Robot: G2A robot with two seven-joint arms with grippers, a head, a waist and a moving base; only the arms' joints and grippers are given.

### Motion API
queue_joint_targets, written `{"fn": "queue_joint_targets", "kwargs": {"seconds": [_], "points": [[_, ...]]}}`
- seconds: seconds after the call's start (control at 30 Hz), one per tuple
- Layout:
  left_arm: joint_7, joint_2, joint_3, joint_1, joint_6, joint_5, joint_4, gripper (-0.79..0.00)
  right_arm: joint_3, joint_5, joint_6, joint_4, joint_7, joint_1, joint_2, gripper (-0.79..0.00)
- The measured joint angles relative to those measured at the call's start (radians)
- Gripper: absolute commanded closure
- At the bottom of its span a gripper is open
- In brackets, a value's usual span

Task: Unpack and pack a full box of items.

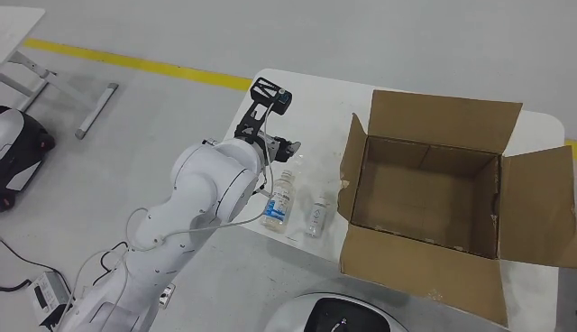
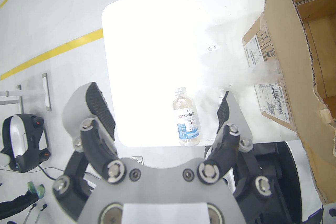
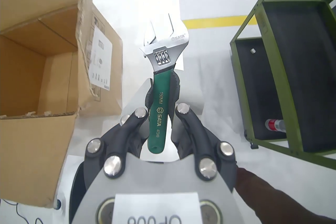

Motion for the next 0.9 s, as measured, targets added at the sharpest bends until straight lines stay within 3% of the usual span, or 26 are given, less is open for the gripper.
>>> {"fn": "queue_joint_targets", "kwargs": {"seconds": [0.47, 0.9], "points": [[0.0, 0.0, 0.0, 0.0, 0.0, 0.0, 0.0, -0.785, -0.163, -0.138, -0.032, 0.267, -0.137, 0.016, 0.002, 0.0], [0.0, 0.0, 0.0, 0.0, 0.0, 0.0, 0.0, -0.785, -0.271, -0.278, -0.019, 0.369, -0.061, 0.102, 0.01, 0.0]]}}
